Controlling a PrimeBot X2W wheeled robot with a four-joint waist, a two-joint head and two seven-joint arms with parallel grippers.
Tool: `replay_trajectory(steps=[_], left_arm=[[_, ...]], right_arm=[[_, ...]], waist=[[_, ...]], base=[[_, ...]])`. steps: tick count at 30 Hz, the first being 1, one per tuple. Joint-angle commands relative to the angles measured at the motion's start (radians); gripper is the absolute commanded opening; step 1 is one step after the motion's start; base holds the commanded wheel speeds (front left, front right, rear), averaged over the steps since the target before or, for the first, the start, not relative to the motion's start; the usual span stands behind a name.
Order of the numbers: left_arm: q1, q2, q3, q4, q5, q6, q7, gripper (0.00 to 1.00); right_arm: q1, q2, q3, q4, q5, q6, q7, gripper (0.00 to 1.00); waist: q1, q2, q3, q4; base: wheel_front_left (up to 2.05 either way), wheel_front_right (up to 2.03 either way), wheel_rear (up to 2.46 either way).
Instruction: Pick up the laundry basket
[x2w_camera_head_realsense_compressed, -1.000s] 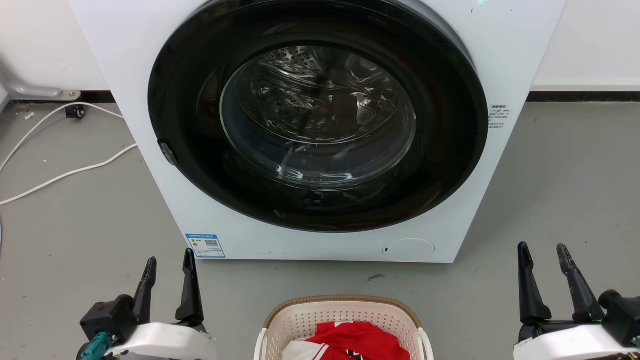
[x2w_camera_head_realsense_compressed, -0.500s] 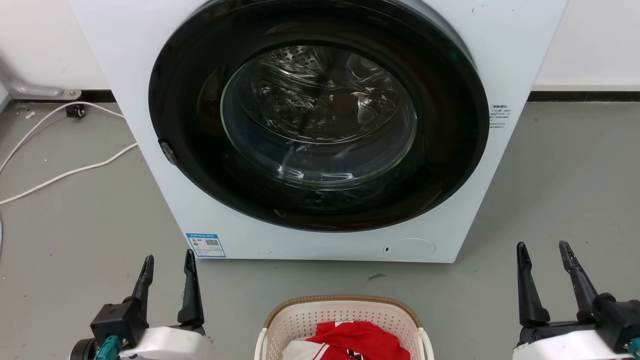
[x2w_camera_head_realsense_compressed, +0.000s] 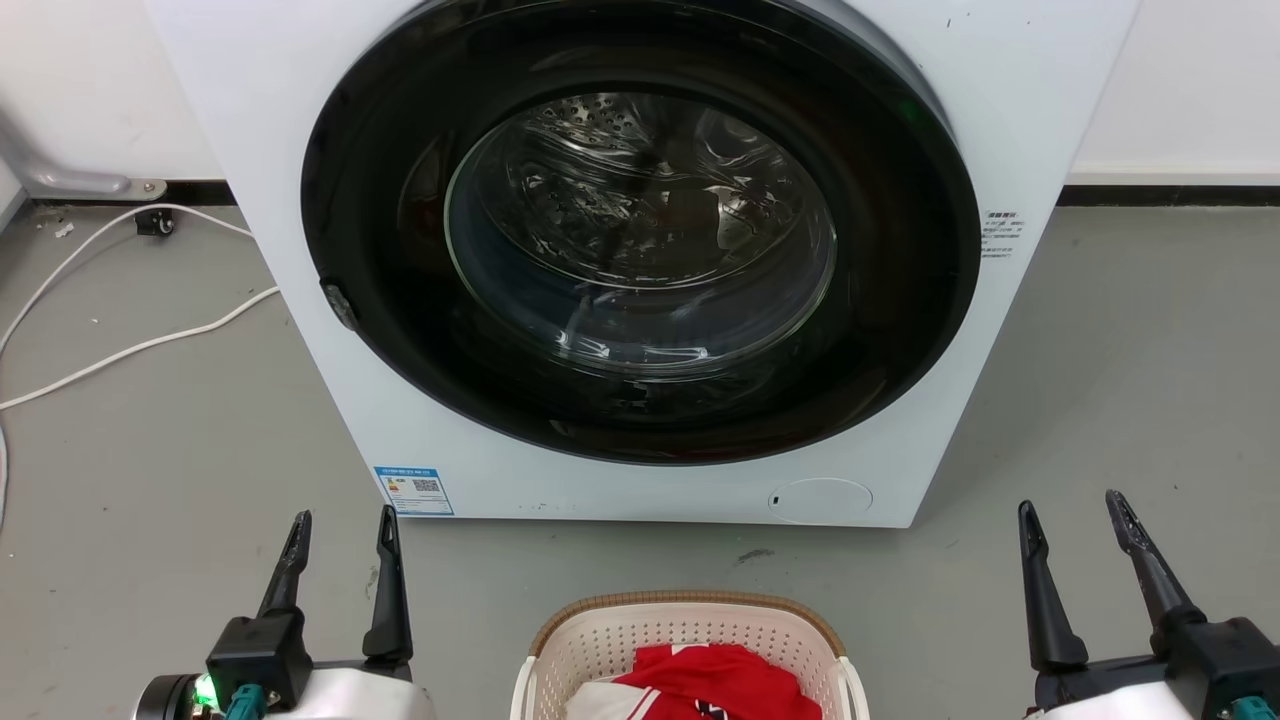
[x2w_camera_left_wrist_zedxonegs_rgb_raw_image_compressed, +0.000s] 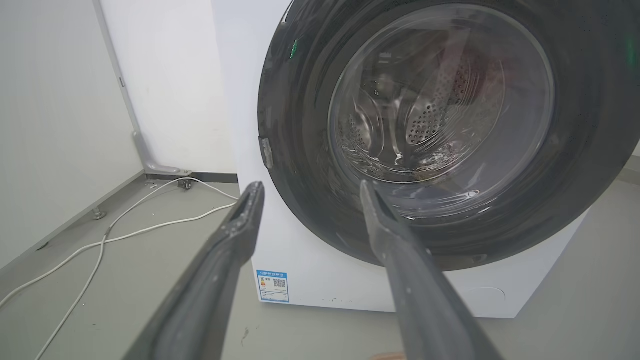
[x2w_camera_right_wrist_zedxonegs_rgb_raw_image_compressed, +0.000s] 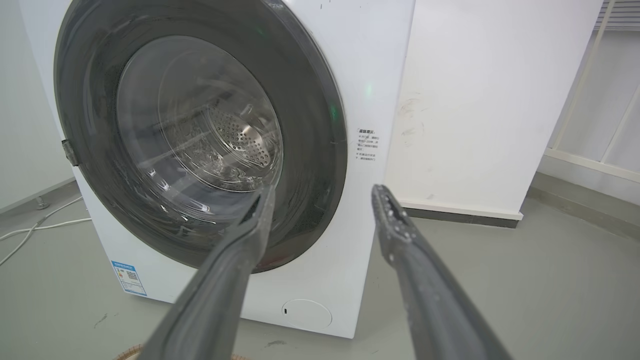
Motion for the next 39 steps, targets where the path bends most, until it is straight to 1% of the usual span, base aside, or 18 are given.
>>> replay_trajectory(steps=[1, 9, 21, 39], left_arm=[[0.015, 0.000, 0.002, -0.009, 0.032, 0.003, -0.012, 1.00], [0.021, -0.002, 0.005, -0.010, 0.085, 0.005, -0.025, 1.00], [0.024, -0.006, 0.013, -0.002, 0.070, -0.001, -0.023, 1.00], [0.021, -0.009, 0.025, -0.001, 0.062, -0.010, -0.023, 1.00]], right_arm=[[0.017, -0.005, 0.001, -0.010, -0.032, 0.000, -0.011, 1.00], [0.026, -0.005, -0.006, -0.015, -0.069, 0.000, -0.022, 1.00], [0.025, -0.005, -0.015, 0.006, -0.021, 0.000, -0.022, 1.00], [0.016, -0.005, -0.015, 0.009, -0.016, 0.000, -0.022, 1.00]], waist=[[0.0000, -0.0001, 0.000, 0.000], [0.0000, -0.0001, -0.001, 0.002], [0.0000, -0.0001, -0.001, 0.004], [0.0000, -0.0001, 0.006, 0.005]], base=[[0.00, 0.00, 0.00], [0.00, 0.00, 0.00], [0.00, 0.00, 0.00], [0.00, 0.00, 0.00]])
